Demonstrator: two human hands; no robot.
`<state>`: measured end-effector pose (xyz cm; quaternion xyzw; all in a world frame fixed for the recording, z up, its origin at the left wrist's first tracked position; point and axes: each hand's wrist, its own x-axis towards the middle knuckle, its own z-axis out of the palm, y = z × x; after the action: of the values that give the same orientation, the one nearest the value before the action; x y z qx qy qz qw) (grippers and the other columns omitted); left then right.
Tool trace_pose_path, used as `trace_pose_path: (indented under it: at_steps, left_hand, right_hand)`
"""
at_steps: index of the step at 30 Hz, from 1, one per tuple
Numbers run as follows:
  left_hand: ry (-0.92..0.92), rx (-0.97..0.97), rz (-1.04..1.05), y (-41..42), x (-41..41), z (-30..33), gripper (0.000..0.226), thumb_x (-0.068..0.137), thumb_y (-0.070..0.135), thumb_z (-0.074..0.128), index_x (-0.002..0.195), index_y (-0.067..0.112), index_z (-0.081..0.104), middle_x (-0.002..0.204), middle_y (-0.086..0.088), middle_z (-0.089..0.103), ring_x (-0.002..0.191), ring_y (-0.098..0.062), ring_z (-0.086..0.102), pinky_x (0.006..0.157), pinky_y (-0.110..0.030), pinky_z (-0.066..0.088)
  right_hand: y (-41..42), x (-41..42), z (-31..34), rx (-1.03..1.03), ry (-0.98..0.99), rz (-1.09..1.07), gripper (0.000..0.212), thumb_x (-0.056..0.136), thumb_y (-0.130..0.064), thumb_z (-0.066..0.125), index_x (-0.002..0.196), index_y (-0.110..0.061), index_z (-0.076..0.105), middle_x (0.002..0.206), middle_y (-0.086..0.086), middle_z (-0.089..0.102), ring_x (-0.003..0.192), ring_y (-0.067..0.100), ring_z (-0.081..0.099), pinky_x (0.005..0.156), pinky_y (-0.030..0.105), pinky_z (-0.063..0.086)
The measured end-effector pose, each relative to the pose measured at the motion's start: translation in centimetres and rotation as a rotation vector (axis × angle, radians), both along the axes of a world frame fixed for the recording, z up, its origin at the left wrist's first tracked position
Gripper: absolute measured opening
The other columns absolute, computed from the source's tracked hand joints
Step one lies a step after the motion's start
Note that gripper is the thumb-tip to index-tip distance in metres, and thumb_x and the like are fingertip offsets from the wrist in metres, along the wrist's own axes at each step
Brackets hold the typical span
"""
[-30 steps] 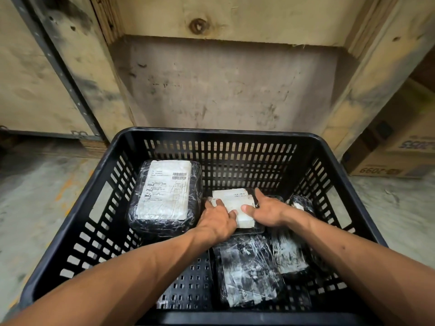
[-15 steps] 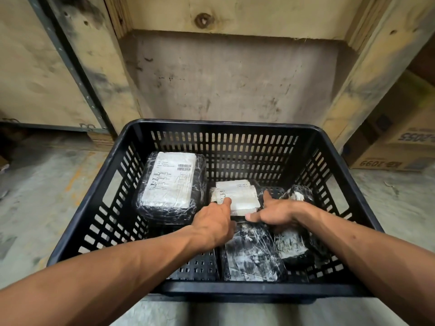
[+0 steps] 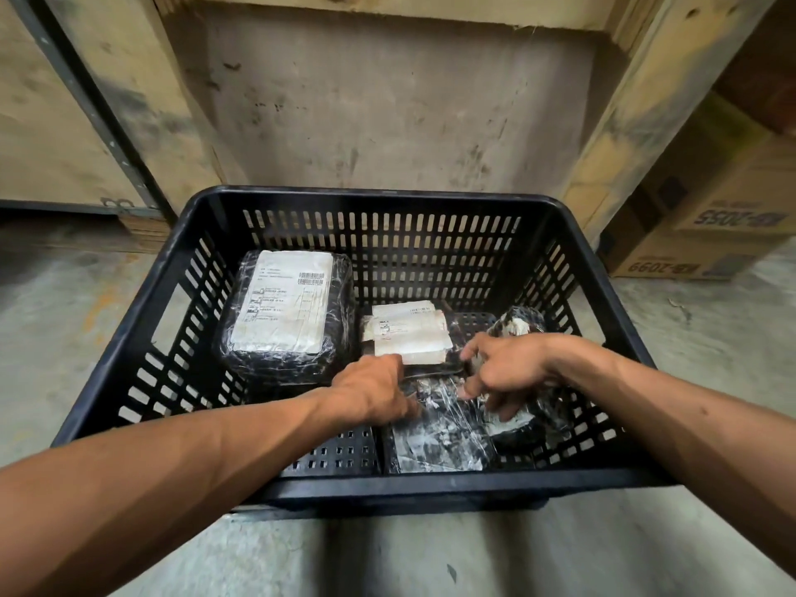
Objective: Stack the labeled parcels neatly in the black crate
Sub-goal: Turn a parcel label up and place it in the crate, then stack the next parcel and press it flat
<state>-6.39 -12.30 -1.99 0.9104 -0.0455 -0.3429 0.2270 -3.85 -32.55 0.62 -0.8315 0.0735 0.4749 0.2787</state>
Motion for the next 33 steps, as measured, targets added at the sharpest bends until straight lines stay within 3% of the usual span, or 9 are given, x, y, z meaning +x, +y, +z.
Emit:
trace_pose_path:
  at_steps: [6,11,15,20,23,25,27,30,33]
  left_hand:
    - [0.145,0.077,-0.138,-0.5,-0.5,0.1,0.075,0.089,0.04,0.074,0.15,0.019,0.036,0.125,-0.006,0.057,0.102,-0.023,0.063,0.078,-0.03,0.055]
    - [0.249,0.097,-0.277,-0.3,-0.5,0.2,0.098,0.092,0.038,0.07,0.16,0.04,0.0,0.163,-0.003,0.032,0.128,-0.028,0.056,0.095,-0.034,0.052]
    - [0.292,0.169,-0.338,-0.6,-0.5,-0.4,0.07,0.103,0.044,0.052,0.161,0.029,0.018,0.131,0.008,0.048,0.098,-0.012,0.058,0.068,-0.019,0.046]
    - [0.438,0.069,-0.268,-0.2,-1.1,-2.9,0.091,0.104,0.044,0.051,0.152,0.037,-0.026,0.169,0.001,0.008,0.15,-0.026,0.029,0.121,-0.04,0.026]
    - [0.437,-0.14,-0.089,0.8,-1.3,-3.4,0.084,0.099,0.027,0.064,0.162,0.031,0.009,0.162,-0.009,0.035,0.133,-0.031,0.051,0.115,-0.042,0.039]
    - [0.465,-0.399,0.157,1.1,-1.7,-2.5,0.033,0.101,0.015,0.059,0.134,0.012,0.057,0.122,-0.018,0.059,0.097,-0.034,0.062,0.093,-0.046,0.051]
    - [0.449,-0.564,0.241,1.4,-1.8,-1.5,0.015,0.103,0.002,0.047,0.109,0.004,0.062,0.096,-0.016,0.058,0.071,-0.027,0.065,0.072,-0.042,0.061]
    - [0.504,-0.644,0.385,2.0,-1.8,-1.2,0.031,0.095,-0.016,0.05,0.124,-0.013,0.06,0.12,-0.03,0.064,0.097,-0.042,0.07,0.091,-0.039,0.054]
    - [0.434,-0.52,0.324,2.9,-1.9,-1.1,0.039,0.088,-0.017,0.064,0.123,-0.002,0.07,0.14,-0.018,0.06,0.113,-0.029,0.065,0.081,-0.023,0.061]
  right_hand:
    - [1.4,-0.7,-0.7,-0.011,0.124,0.109,0.074,0.098,-0.014,0.067,0.157,-0.028,0.024,0.113,0.016,0.063,0.056,0.012,0.064,0.059,0.027,0.061]
    - [2.1,-0.8,-0.7,-0.097,0.133,0.387,0.068,0.1,-0.024,0.064,0.157,-0.037,0.029,0.147,0.008,0.047,0.125,0.027,0.064,0.103,0.039,0.052]
    - [2.9,-0.3,-1.5,-0.122,0.19,0.418,0.073,0.099,-0.01,0.064,0.158,-0.037,0.031,0.102,0.002,0.05,0.046,0.008,0.056,0.042,0.019,0.049]
    - [2.5,-0.8,-3.2,-0.087,0.115,0.36,0.067,0.098,-0.005,0.064,0.152,-0.031,0.036,0.114,0.007,0.064,0.065,0.013,0.056,0.056,0.024,0.049]
    - [2.1,-1.7,-3.8,-0.045,0.091,0.307,0.071,0.094,0.003,0.065,0.151,-0.027,0.034,0.116,0.004,0.059,0.093,0.019,0.054,0.083,0.03,0.05]
    - [2.1,-1.8,-3.8,-0.018,0.104,0.245,0.072,0.092,0.002,0.068,0.149,-0.026,0.034,0.113,0.004,0.061,0.093,0.018,0.055,0.08,0.03,0.052]
    - [2.1,-1.8,-3.5,0.0,0.105,0.195,0.07,0.09,-0.001,0.072,0.144,-0.027,0.038,0.112,0.004,0.062,0.091,0.016,0.057,0.078,0.028,0.052]
    - [1.8,-2.0,-2.9,0.028,0.059,0.156,0.065,0.085,-0.005,0.078,0.134,-0.032,0.045,0.117,0.003,0.061,0.101,0.017,0.06,0.083,0.03,0.052]
    - [1.3,-2.3,-1.9,0.079,0.01,0.128,0.06,0.081,-0.011,0.083,0.126,-0.037,0.052,0.137,0.003,0.052,0.121,0.024,0.054,0.105,0.044,0.046]
